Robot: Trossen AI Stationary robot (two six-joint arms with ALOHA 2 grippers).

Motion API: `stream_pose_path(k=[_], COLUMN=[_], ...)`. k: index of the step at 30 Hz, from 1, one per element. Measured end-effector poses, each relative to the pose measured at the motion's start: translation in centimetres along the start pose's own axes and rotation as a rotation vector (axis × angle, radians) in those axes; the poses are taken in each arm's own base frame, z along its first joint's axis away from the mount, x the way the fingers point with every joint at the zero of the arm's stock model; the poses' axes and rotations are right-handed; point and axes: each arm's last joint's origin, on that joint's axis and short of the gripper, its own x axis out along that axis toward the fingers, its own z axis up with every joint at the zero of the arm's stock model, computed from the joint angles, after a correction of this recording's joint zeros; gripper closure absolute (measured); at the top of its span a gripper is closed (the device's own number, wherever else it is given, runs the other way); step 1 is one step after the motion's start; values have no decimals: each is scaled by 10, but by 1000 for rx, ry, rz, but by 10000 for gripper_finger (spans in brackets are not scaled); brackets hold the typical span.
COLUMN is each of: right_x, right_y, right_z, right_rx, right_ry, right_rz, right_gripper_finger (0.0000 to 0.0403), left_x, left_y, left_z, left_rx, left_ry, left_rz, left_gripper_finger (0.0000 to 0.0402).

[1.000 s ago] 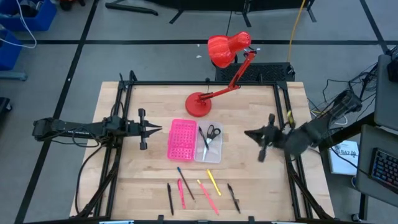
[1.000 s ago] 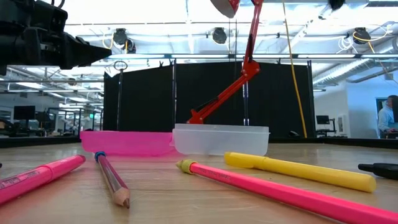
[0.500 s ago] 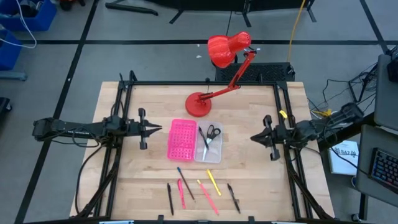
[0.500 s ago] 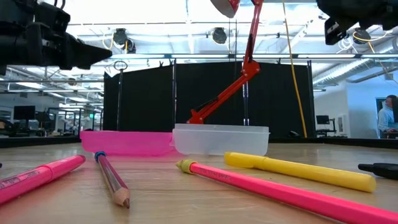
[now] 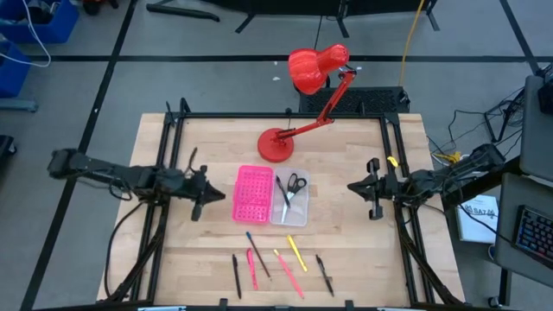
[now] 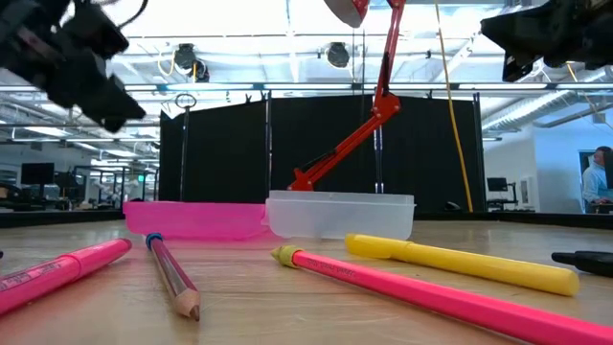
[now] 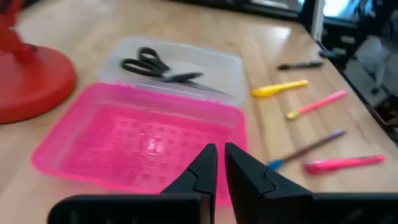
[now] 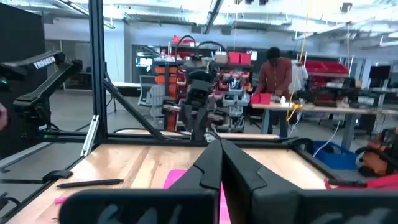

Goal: Pick & place school supplies into a supply box
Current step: Put the left black pen into the supply box

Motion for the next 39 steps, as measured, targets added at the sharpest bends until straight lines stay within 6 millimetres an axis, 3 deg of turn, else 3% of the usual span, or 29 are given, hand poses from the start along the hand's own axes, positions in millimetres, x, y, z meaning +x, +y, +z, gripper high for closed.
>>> stream_pose_path(k=[7, 11, 20, 24, 34, 39], right_x=[-1, -1, -1, -2, -3, -3], right_y=[0, 0, 0, 1, 0, 0], right_z=[-1, -1, -4, -12, -4, -5], right_rx=[-17, -18, 26, 83, 109, 107], right_ry=[-17, -16, -9, 9, -67, -67], right_rz=[1, 1, 4, 6, 0, 0], right_gripper_finger=[403, 403, 403, 403, 403, 403], left_x=[18, 36, 93, 115, 154, 163], left_y=[-48, -70, -118, -145, -216, -229], left_z=[28, 38, 48, 43, 39, 32], left_rx=[121, 55, 181, 252, 603, 831], left_ry=[144, 278, 463, 608, 782, 861], left_rz=[-61, -121, -81, -173, -365, -439], left_gripper_finger=[364, 364, 364, 361, 272, 222])
